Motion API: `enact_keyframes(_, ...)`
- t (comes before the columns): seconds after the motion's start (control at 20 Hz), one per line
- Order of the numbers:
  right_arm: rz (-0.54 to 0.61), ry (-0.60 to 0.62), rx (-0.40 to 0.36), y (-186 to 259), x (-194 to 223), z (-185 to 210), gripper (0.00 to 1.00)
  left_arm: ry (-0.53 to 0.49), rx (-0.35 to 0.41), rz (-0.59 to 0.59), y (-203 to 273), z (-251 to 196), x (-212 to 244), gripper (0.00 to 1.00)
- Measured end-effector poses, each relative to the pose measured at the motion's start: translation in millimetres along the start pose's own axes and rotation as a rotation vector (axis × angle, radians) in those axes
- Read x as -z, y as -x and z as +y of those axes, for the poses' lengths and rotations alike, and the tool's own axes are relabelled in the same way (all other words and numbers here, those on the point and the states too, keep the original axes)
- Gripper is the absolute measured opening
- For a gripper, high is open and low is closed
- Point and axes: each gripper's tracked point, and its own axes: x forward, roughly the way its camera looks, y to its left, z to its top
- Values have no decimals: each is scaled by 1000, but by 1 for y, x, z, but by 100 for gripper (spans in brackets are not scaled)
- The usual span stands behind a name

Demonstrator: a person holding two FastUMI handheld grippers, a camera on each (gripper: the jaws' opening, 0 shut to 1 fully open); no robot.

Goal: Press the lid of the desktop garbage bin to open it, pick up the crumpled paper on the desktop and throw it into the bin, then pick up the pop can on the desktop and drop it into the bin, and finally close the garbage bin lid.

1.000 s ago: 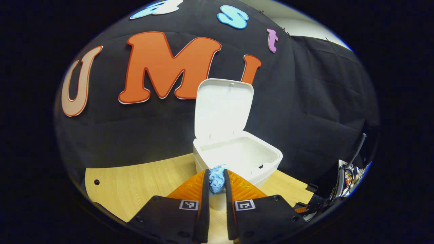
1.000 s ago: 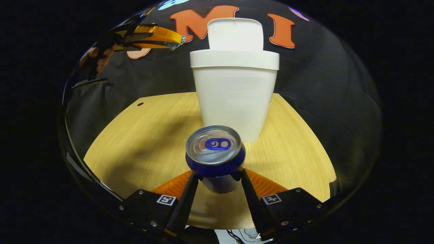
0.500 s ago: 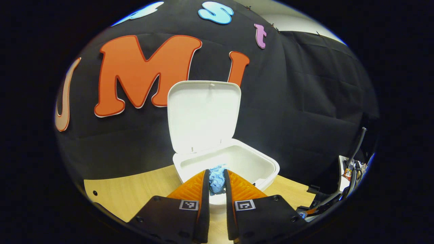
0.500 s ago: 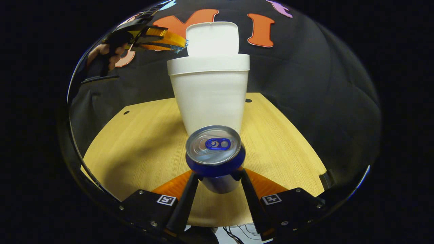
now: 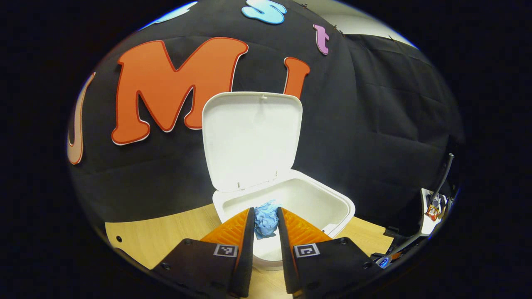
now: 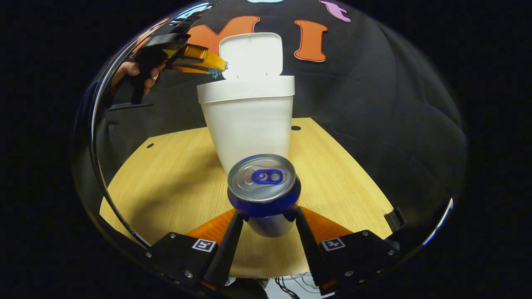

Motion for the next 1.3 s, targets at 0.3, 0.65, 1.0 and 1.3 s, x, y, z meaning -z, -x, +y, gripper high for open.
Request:
enact_keyframes(0.3, -8, 9, 6, 0, -7, -2, 77, 15, 19, -15, 1, -1, -1, 69)
enact_keyframes(0.65, -45, 22, 16, 3, -30, -4, 77, 21, -1, -43, 12, 8, -4, 95)
enact_keyframes(1.0, -94, 58, 6, 4, -63, 5, 77, -18, -107, -62, 39, 46, 11, 96)
enact_keyframes(1.3, -120, 84, -22, 6, -90, 15, 77, -3, -256, -80, 78, 86, 25, 96)
